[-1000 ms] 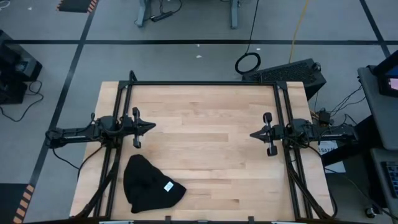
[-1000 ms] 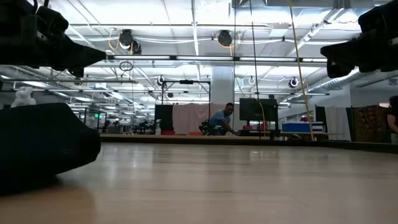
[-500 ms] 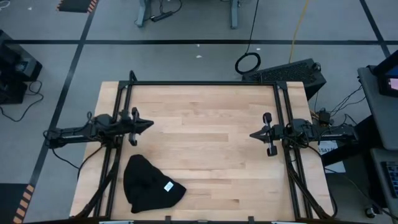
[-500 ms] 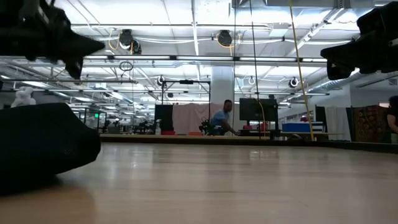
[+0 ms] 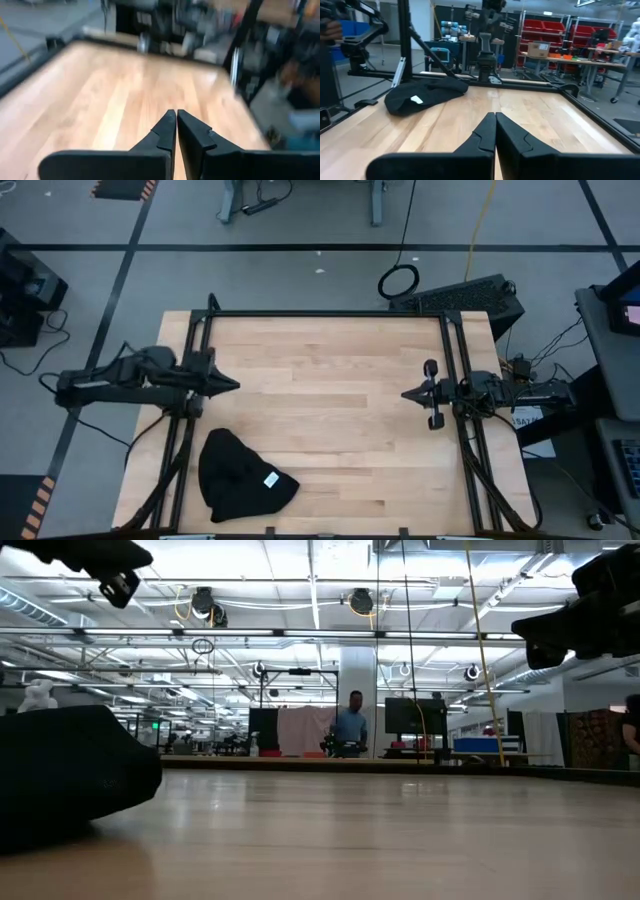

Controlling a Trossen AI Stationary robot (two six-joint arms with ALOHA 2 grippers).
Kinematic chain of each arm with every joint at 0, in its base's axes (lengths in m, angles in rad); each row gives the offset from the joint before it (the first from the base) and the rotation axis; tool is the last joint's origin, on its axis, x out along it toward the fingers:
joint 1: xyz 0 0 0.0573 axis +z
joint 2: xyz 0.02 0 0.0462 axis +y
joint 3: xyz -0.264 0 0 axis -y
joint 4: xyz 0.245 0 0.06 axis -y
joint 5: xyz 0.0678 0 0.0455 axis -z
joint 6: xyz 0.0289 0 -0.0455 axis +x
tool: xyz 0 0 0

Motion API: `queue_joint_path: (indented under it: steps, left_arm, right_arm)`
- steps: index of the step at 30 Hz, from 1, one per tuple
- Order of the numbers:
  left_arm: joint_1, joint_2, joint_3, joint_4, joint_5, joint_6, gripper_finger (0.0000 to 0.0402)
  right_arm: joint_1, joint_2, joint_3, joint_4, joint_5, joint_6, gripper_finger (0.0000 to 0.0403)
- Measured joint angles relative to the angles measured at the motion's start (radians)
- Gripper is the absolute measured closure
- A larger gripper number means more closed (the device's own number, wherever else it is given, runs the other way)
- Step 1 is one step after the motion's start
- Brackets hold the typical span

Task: Roll towel
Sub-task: Roll the black microfiber towel

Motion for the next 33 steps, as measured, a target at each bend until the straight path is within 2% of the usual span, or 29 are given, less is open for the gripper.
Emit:
queue_joint_path:
  steps: [4, 9, 12, 15, 19, 24, 29, 33]
  left_arm:
    - [-0.017, 0.178, 0.110, -0.187, -0.003, 0.022, 0.0379]
    - [-0.017, 0.388, 0.165, -0.420, -0.009, -0.061, 0.0368]
    - [-0.021, 0.499, 0.159, -0.558, -0.007, -0.124, 0.0338]
    - [-0.047, 0.591, 0.146, -0.654, 0.021, -0.181, 0.0291]
    - [-0.111, 0.664, 0.144, -0.646, 0.068, -0.215, 0.0224]
    - [-0.241, 0.714, 0.144, -0.547, 0.114, -0.213, 0.0163]
    - [-0.379, 0.772, 0.144, -0.439, 0.075, -0.187, 0.0119]
    - [-0.432, 0.815, 0.144, -0.412, 0.027, -0.178, 0.0107]
  right_arm:
    - [0.000, 0.000, 0.000, 0.007, 0.034, 0.000, 0.0403]
    - [0.000, 0.000, 0.000, 0.006, 0.033, 0.000, 0.0403]
    - [0.000, 0.000, 0.000, 0.006, 0.031, 0.000, 0.0403]
    - [0.000, 0.000, 0.000, 0.006, 0.030, 0.000, 0.0403]
    - [0.000, 0.000, 0.000, 0.005, 0.026, 0.000, 0.0403]
    - [0.000, 0.000, 0.000, 0.004, 0.024, 0.000, 0.0403]
    - [0.000, 0.000, 0.000, 0.004, 0.020, 0.000, 0.0403]
    - [0.000, 0.000, 0.000, 0.004, 0.020, 0.000, 0.0403]
